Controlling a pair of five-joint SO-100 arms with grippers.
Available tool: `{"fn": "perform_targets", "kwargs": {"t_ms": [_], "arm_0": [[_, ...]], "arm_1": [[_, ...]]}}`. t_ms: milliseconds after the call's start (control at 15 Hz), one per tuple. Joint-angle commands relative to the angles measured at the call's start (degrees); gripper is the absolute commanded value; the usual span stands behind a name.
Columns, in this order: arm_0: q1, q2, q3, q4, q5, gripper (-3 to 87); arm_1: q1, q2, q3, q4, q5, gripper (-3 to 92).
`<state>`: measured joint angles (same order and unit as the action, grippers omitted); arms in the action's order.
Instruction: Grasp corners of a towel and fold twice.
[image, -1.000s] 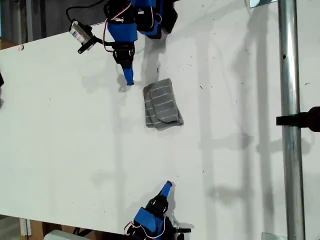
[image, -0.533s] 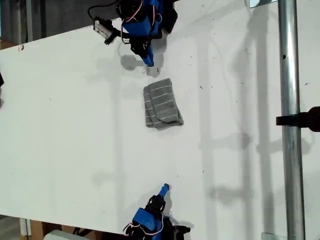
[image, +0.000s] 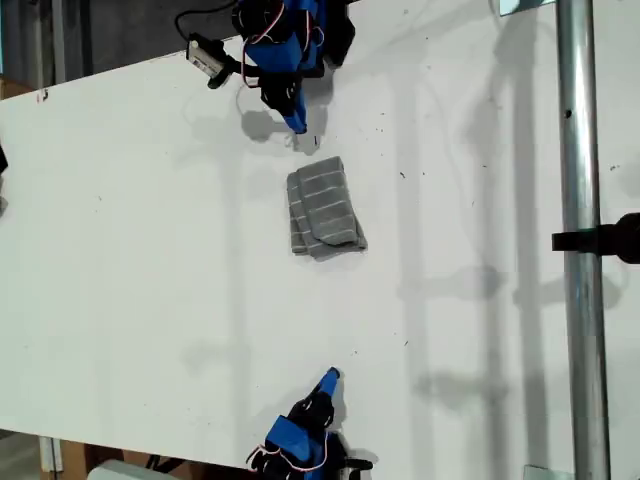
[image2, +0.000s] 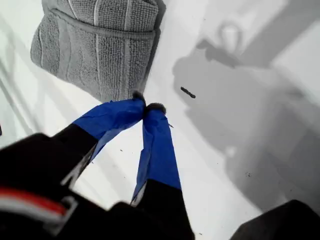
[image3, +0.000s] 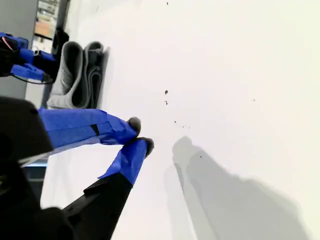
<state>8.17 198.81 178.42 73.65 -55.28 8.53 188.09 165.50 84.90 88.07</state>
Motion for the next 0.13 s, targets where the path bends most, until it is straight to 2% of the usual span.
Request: {"fn": "perform_targets", "kwargs": {"t_ms": [0,67], "arm_0": [[-0.5,0.1,0.3,0.2,0.4,1.8],[-0.5,0.1,0.3,0.2,0.4,1.8]], "arm_1": [[0.2,0.2,-0.6,0.7,-0.5,2.9],[0.1,0.2,-0.6,0.7,-0.5,2.9]]}}
